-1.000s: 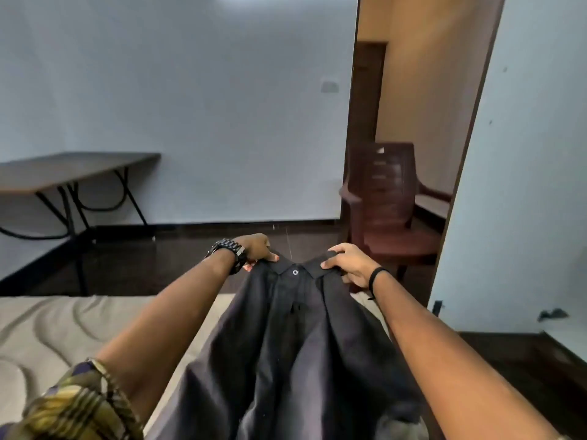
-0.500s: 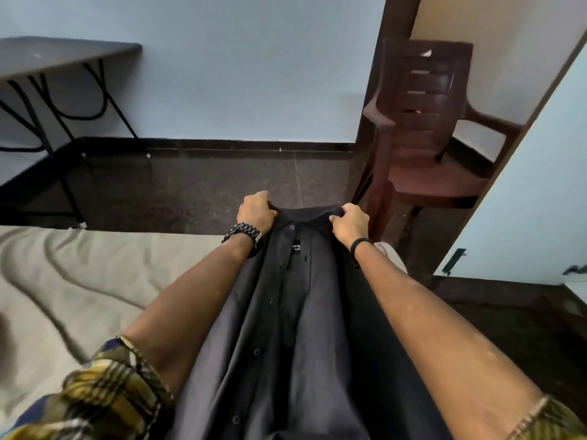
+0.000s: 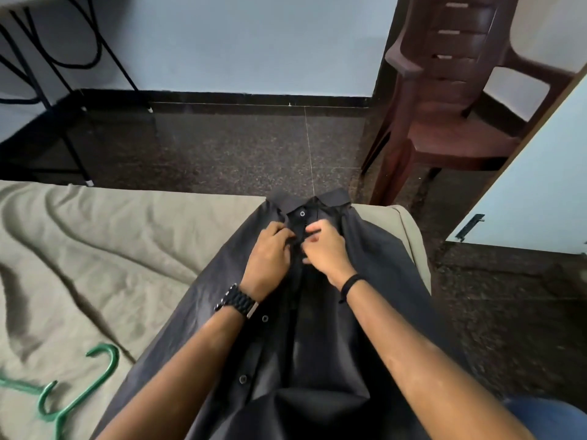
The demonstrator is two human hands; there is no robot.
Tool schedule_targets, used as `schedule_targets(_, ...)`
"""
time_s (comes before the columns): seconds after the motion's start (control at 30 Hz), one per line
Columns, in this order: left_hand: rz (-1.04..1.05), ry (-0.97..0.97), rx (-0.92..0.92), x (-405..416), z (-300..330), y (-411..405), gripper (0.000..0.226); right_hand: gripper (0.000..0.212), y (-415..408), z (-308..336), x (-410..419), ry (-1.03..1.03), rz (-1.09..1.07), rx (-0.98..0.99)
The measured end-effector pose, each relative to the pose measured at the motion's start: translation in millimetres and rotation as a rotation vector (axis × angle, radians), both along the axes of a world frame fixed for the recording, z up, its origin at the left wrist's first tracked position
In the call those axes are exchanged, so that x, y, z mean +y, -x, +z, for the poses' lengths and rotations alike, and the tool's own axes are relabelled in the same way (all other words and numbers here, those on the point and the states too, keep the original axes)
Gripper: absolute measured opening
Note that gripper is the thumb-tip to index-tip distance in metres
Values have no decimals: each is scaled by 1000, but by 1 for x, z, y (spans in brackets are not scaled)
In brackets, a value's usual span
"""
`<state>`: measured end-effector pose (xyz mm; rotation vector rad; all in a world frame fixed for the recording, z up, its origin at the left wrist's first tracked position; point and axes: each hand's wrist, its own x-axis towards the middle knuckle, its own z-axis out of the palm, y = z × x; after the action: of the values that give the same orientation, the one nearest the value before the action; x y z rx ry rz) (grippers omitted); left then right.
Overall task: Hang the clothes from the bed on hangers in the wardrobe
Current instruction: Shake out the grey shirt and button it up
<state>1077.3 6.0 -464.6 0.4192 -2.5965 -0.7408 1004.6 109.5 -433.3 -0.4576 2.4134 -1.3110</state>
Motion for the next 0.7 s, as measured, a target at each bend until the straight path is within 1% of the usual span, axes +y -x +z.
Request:
schedule_targets(0.07, 51, -78, 1, 10, -7, -16, 22, 28, -11, -17, 10, -98, 24, -5)
schedule_targets(0.13, 110, -128, -82, 13, -15, -26, 20, 29, -14, -31, 24, -197, 35, 32)
schedule_targets(0.23, 110, -194, -249, 10, -24, -33, 19, 25, -12, -42, 44, -230, -35, 51)
schedule_targets(0.27, 115, -222, -277, 9, -24, -32, 19, 26, -12, -43, 48, -227, -62, 46)
schedule_targets(0.37, 174, -315, -279, 8, -22, -32, 19, 32, -15, -45, 51, -224, -84, 49)
schedule_targets(0.43, 215, -374, -272, 9, -21, -34, 25, 36, -22, -45, 48, -245, -77, 80)
schedule_targets(0.5, 215, -368, -282, 9, -23, -38, 27, 36, -28, -46, 45, -293, -61, 143)
schedule_targets(0.63, 187, -265, -373, 9, -23, -39, 14, 34, -37, -43, 39, -440, 15, 262)
schedule_targets(0.7, 208, -233, -423, 9, -21, -39, 13, 29, -39, -42, 37, -491, 35, 313)
